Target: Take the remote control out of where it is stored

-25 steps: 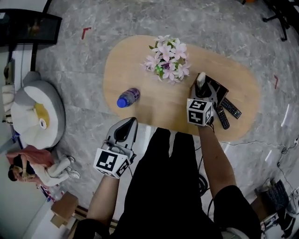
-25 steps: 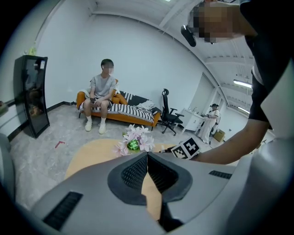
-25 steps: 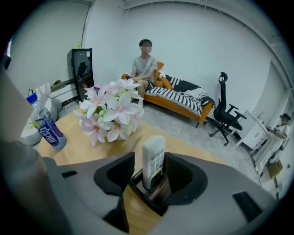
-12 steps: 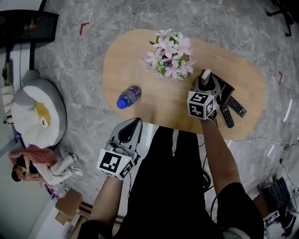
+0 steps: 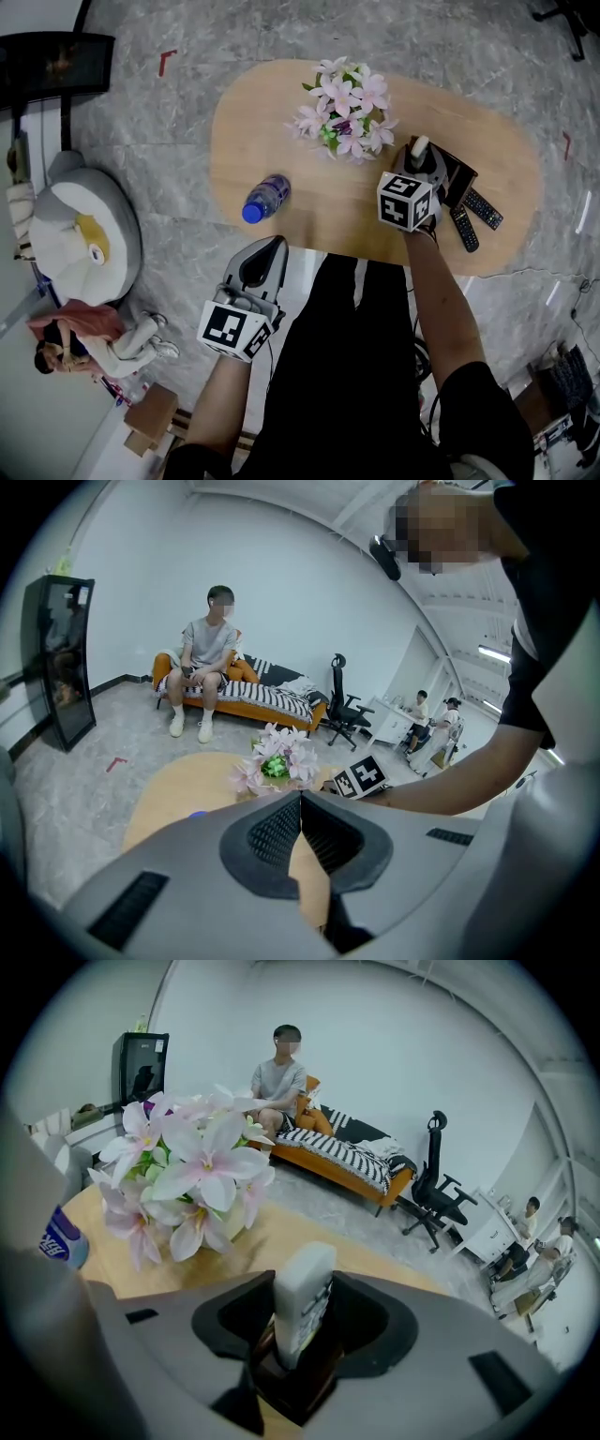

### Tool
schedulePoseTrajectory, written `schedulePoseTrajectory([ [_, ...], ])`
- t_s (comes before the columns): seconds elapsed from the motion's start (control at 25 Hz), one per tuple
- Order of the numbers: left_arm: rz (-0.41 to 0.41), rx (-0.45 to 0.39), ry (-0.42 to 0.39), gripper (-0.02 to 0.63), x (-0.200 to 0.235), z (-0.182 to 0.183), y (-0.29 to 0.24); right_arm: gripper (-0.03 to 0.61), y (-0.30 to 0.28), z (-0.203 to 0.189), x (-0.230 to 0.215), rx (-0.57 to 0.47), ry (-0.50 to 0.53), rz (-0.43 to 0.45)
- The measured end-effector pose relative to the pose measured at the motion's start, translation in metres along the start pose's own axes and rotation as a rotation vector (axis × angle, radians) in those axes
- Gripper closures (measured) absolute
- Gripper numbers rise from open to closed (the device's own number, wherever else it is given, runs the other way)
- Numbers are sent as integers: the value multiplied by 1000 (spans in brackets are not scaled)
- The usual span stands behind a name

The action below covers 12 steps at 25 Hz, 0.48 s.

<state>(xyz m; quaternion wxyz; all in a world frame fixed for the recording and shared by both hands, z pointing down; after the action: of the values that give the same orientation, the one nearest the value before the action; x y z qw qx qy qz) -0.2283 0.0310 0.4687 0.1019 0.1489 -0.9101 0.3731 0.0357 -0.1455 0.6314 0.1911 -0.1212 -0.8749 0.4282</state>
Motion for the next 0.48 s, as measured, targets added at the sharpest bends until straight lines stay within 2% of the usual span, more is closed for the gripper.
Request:
schedulePoseTrajectory([
  [0.28,2,0,-3,606,8,-3,5,391,0,2,0,-2,-39,-27],
  [0.48,-3,-8,-2,606,12,-5,9,408,15,8,1,-50,-74,-38],
])
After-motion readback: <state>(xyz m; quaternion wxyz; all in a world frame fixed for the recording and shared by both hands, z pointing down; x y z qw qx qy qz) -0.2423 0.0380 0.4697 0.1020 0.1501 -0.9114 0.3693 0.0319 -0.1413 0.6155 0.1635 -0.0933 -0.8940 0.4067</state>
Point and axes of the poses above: the fingertips, and each gripper's own axes: y backward along the fingers, x to its left, z out of its top, the point moved 8 cm from there along y, backward along the fingers, and after that the axes turned 7 degrees about z, right-handed, at the moved point
